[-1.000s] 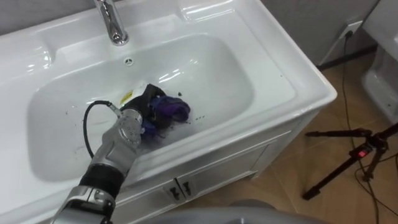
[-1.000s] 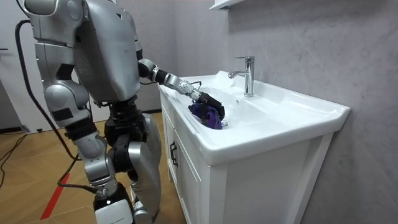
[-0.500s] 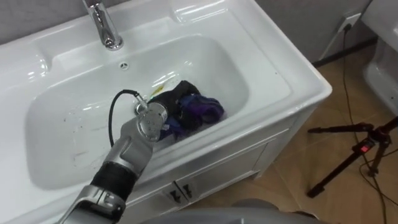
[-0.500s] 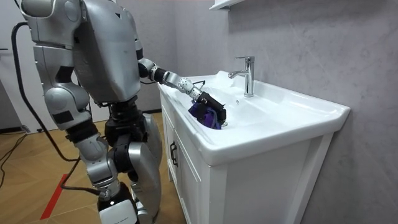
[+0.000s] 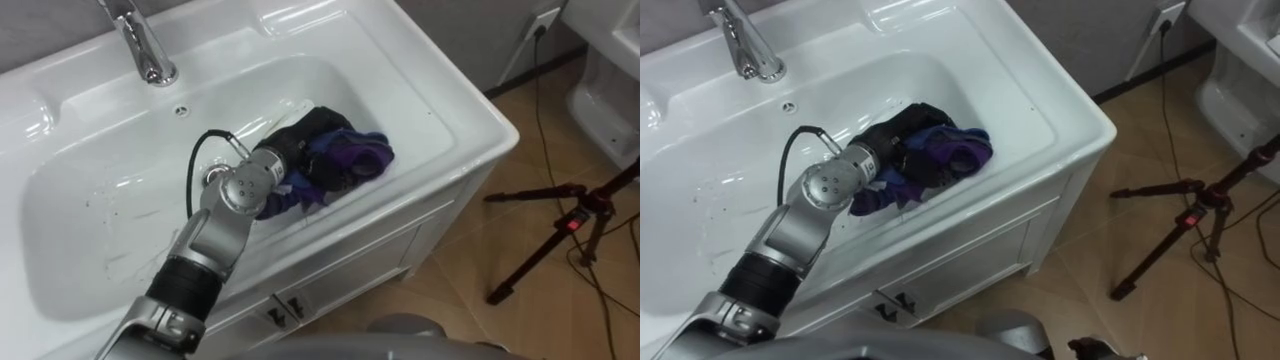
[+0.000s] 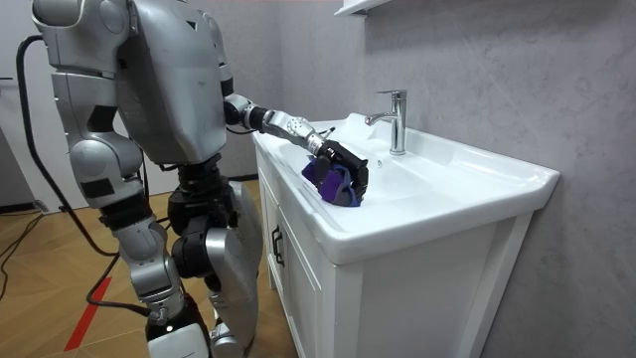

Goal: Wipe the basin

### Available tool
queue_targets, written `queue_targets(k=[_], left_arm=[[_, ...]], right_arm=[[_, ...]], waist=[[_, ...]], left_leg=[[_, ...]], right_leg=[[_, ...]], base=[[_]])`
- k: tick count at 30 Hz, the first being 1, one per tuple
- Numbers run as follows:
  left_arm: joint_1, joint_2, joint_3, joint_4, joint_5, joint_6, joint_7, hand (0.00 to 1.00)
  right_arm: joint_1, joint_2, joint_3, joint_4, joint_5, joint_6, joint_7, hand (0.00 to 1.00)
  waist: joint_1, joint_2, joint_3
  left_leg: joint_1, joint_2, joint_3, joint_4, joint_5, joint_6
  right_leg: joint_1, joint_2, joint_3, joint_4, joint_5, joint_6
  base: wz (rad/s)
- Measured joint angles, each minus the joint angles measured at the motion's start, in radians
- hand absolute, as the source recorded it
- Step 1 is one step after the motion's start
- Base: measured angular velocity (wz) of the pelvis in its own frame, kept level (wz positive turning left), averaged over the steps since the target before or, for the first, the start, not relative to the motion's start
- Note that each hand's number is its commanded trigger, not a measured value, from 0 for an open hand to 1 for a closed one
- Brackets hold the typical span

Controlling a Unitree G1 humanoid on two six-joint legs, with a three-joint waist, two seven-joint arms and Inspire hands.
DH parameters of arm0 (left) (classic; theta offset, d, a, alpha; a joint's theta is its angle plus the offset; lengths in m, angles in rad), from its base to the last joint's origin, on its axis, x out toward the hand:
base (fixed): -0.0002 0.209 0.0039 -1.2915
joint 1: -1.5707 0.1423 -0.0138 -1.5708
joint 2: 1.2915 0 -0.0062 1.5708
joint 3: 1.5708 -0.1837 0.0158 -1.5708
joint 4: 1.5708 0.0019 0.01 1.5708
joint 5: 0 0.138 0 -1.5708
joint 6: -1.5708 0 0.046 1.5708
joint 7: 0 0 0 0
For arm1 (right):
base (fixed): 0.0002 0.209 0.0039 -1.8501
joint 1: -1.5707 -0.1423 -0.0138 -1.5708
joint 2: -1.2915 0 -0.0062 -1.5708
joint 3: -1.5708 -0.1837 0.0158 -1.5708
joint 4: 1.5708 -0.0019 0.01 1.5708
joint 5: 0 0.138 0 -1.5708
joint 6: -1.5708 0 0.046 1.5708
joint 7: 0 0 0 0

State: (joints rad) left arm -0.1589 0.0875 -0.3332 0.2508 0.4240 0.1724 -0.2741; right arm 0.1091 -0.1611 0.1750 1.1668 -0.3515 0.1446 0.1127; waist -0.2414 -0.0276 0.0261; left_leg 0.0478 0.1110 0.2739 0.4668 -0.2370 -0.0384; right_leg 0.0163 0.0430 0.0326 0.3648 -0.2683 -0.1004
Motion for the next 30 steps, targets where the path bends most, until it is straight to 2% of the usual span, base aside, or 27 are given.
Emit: queue_targets(k=[4,7,9,10,12,14,15,16,17,19,22,24,28,30], left_arm=[[0.0,-0.001,-0.006,-0.021,0.002,-0.003,0.0,1.0],[0.004,0.002,-0.014,-0.023,0.004,-0.004,0.005,1.0],[0.014,0.007,-0.009,-0.003,0.004,-0.024,0.01,1.0],[0.023,0.005,-0.002,0.023,0.004,-0.047,0.024,1.0],[0.042,0.005,0.007,0.05,0.009,-0.055,0.039,1.0],[0.068,0.004,0.039,0.131,0.011,-0.063,0.074,1.0],[0.077,0.003,0.05,0.149,0.01,-0.067,0.087,1.0],[0.087,0.003,0.075,0.197,0.011,-0.088,0.116,1.0],[0.101,0.003,0.104,0.229,0.021,-0.108,0.141,1.0],[0.111,0.001,0.135,0.266,0.023,-0.123,0.166,1.0],[0.123,0.001,0.159,0.31,0.023,-0.154,0.212,1.0],[0.123,-0.002,0.188,0.344,0.051,-0.179,0.24,1.0],[0.125,0.003,0.249,0.39,0.08,-0.185,0.306,1.0],[0.131,0.014,0.28,0.409,0.082,-0.186,0.35,1.0]], right_arm=[[0.0,-0.001,0.0,0.0,-0.002,-0.002,0.005,0.0],[0.001,-0.005,-0.001,-0.003,-0.002,0.003,0.011,0.0],[0.0,-0.007,-0.002,0.0,-0.002,0.009,0.007,0.0],[-0.002,-0.007,-0.004,0.0,-0.003,0.009,0.004,0.0],[-0.001,-0.007,-0.005,0.0,-0.003,0.01,0.002,0.0],[0.017,-0.001,-0.012,-0.005,-0.017,0.01,0.0,0.0],[0.022,0.0,-0.023,-0.01,-0.017,0.009,-0.001,0.0],[0.03,0.002,-0.047,-0.015,-0.017,0.01,-0.001,0.0],[0.039,0.004,-0.071,-0.022,-0.029,0.013,-0.002,0.0],[0.068,0.005,-0.112,-0.05,-0.047,0.027,-0.004,0.0],[0.084,0.004,-0.12,-0.052,-0.047,0.042,-0.011,0.0],[0.09,0.008,-0.121,-0.052,-0.049,0.047,-0.012,0.0],[0.091,0.012,-0.133,-0.051,-0.055,0.057,-0.014,0.0],[0.091,0.015,-0.155,-0.051,-0.074,0.065,-0.015,0.0]], waist=[[-0.001,0.003,-0.0018],[0.003,0.012,-0.0072],[0.007,0.018,-0.011],[0.005,0.018,-0.0116],[0.008,0.018,-0.0115],[0.038,0.003,-0.0184],[0.046,-0.001,-0.0177],[0.062,-0.007,-0.0174],[0.072,-0.013,-0.0179],[0.08,-0.017,-0.018],[0.095,-0.018,-0.019],[0.118,-0.015,-0.0188],[0.118,-0.014,-0.0197],[0.118,-0.013,-0.0207]], left_leg=[[0.0,0.0,0.0,0.0,-0.003,-0.001],[-0.003,-0.001,-0.002,0.009,-0.004,-0.001],[-0.004,-0.004,-0.005,0.0,-0.014,0.004],[-0.004,-0.012,-0.02,-0.043,-0.018,0.007],[-0.021,-0.018,-0.022,-0.137,0.008,-0.008],[0.012,-0.013,0.028,-0.141,0.008,-0.006],[0.017,-0.013,0.038,-0.142,0.007,-0.005],[0.022,-0.013,0.05,-0.139,0.006,-0.004],[0.025,-0.018,0.051,-0.138,0.006,-0.004],[0.03,-0.017,0.049,-0.138,0.006,-0.004],[0.042,-0.016,0.049,-0.138,0.006,-0.004],[0.047,-0.014,0.042,-0.133,0.006,-0.004],[0.043,-0.007,0.038,-0.126,0.006,-0.004],[0.043,-0.001,0.038,-0.126,0.006,-0.004]], right_leg=[[-0.001,0.002,0.001,-0.001,0.0,0.0],[0.006,0.002,0.012,-0.003,0.001,-0.001],[0.02,0.003,0.029,0.0,0.001,-0.001],[0.02,0.003,0.044,0.002,0.001,-0.001],[0.019,0.008,0.049,0.002,-0.002,0.003],[0.023,0.007,0.051,-0.001,-0.009,0.011],[0.024,0.003,0.042,-0.002,-0.011,0.013],[0.025,-0.008,0.014,-0.003,-0.013,0.017],[0.027,-0.019,-0.016,-0.005,-0.015,0.021],[0.04,-0.02,-0.027,-0.015,-0.015,0.021],[0.054,-0.019,-0.026,-0.019,-0.015,0.02],[0.054,-0.014,-0.011,-0.016,-0.016,0.016],[0.054,-0.008,-0.01,-0.018,-0.015,0.011],[0.053,-0.001,-0.01,-0.02,-0.012,0.005]], base=[[-0.02],[-0.06],[-0.06],[0.0],[-0.1],[-0.31],[-0.37],[-0.28],[-0.21],[0.05],[0.02],[-0.19],[-0.03],[-0.07]])
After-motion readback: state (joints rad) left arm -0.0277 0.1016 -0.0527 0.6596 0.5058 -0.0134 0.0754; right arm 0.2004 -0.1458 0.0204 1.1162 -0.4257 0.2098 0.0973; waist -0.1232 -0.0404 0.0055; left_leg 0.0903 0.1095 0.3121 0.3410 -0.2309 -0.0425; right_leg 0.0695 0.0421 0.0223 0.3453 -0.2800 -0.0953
